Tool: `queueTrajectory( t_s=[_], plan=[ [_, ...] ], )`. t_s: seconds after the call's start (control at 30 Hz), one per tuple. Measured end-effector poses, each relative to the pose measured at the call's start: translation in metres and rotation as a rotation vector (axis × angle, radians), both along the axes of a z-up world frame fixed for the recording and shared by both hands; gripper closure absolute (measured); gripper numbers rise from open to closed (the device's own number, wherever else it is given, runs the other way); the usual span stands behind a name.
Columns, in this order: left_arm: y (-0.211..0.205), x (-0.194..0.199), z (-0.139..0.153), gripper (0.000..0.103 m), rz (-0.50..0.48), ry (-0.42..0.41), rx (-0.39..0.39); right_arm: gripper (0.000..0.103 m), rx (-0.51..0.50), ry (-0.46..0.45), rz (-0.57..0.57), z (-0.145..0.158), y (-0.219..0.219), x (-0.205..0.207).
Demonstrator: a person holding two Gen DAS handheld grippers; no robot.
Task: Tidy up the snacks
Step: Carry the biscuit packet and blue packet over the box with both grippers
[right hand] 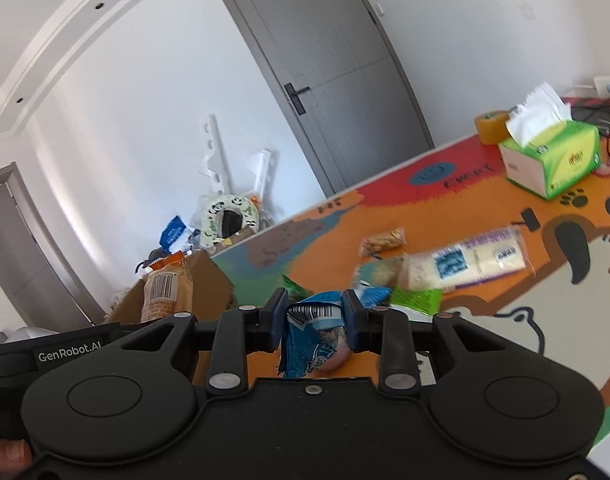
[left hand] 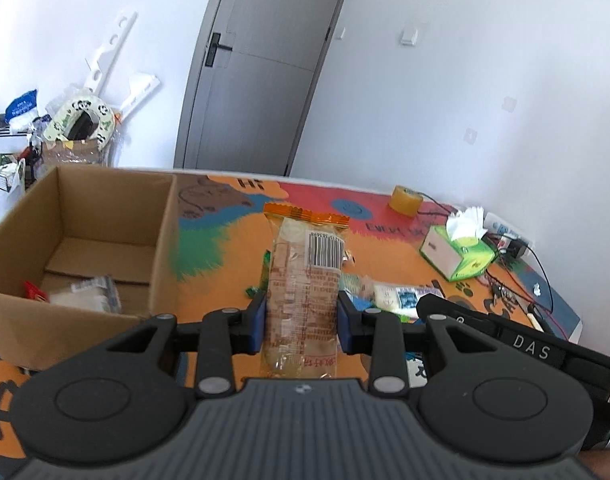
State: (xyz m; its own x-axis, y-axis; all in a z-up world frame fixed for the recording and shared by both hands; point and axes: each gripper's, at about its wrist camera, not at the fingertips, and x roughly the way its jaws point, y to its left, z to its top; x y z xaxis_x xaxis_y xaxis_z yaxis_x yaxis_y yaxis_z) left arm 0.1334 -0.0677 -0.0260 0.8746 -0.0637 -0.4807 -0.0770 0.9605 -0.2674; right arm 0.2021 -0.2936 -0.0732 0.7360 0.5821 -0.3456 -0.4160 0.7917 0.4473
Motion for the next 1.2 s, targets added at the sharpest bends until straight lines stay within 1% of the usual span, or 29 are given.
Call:
queueTrajectory(
  t_s=[0.3,0.5,0.73,1.2],
  plan=[
    [0.025,-0.018,0.017,0.069,0.048,-0.049,-0.001,0.073,-0.001,-0.068,0.056,0.019,0.023,-0.007],
    [0.047,-0.027,0.022,0.069,0.082,-0.073,-0.006,0.073,-0.01,-0.09,0.09,0.027,0.043,-0.005],
    [0.069,-0.028,0.025,0.069,0.129,-0.091,-0.011,0.073,-0.019,-0.118,0.139,0.033,0.069,-0.003],
    [0.128,-0.019,0.023,0.069,0.233,-0.073,-0.029,0.073,-0.026,-0.126,0.241,0.037,0.121,0.005]
  ],
)
